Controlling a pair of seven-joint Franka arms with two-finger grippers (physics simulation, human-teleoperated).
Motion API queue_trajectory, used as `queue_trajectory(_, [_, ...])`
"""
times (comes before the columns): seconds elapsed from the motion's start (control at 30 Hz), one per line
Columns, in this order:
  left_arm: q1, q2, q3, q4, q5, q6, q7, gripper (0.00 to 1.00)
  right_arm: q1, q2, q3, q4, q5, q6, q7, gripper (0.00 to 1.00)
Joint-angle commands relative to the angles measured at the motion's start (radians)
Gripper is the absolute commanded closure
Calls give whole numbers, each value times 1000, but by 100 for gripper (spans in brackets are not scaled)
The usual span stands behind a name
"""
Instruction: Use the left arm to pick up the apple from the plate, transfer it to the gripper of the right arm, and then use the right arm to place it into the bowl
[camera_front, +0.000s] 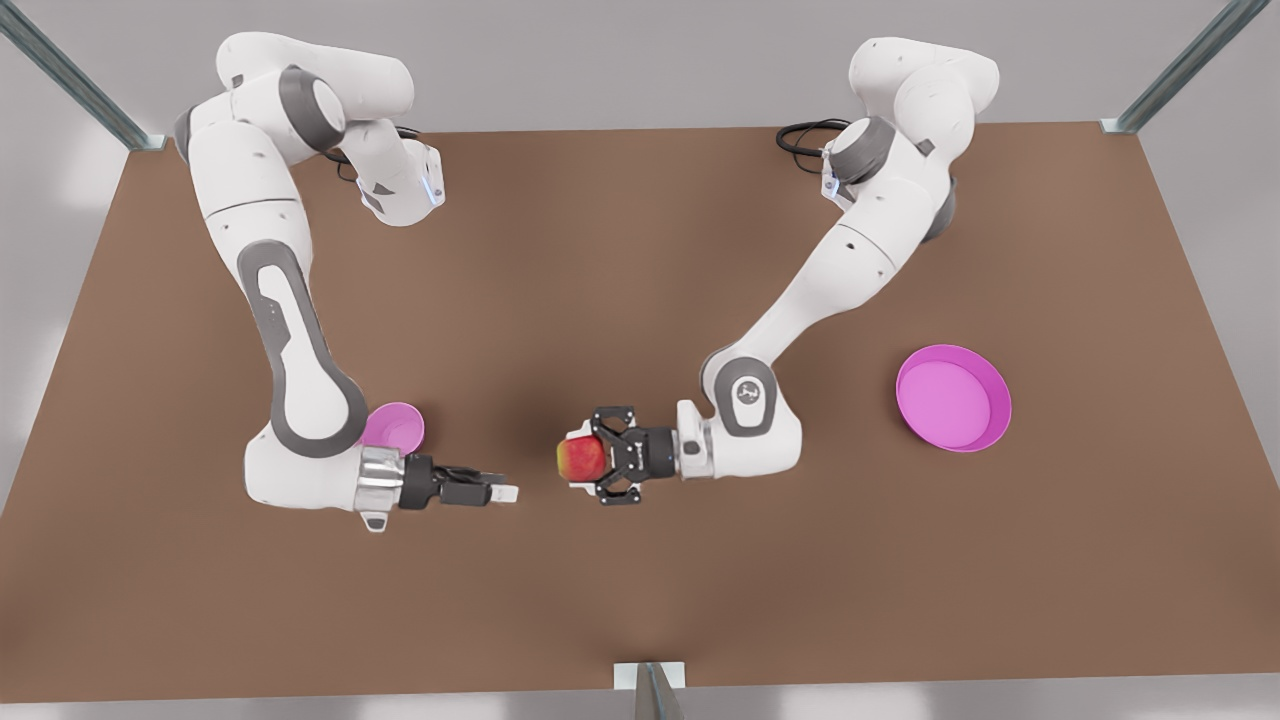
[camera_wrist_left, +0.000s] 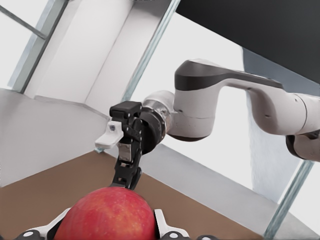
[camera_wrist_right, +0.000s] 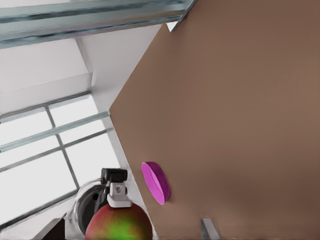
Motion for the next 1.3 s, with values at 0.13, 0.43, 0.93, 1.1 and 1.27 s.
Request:
queue_trajectory(0.13, [-17,11,-1,2,-62,15,696,37,-36,-1,10,-10,26,-227,-247,0])
queue_trajectory(0.43, [-29,17,1,2,-62,35,696,37,-2,20,33,-32,189,-220,-240,0])
queue_trajectory(0.93, [-34,17,1,4,-62,46,696,36,75,106,33,10,278,-105,-263,0])
queue_trajectory(1.1, [-36,17,1,2,-62,51,696,36,99,106,33,10,276,-78,-264,5])
queue_trajectory(1.27, [-36,17,1,2,-62,51,696,36,107,106,33,10,276,-49,-278,18])
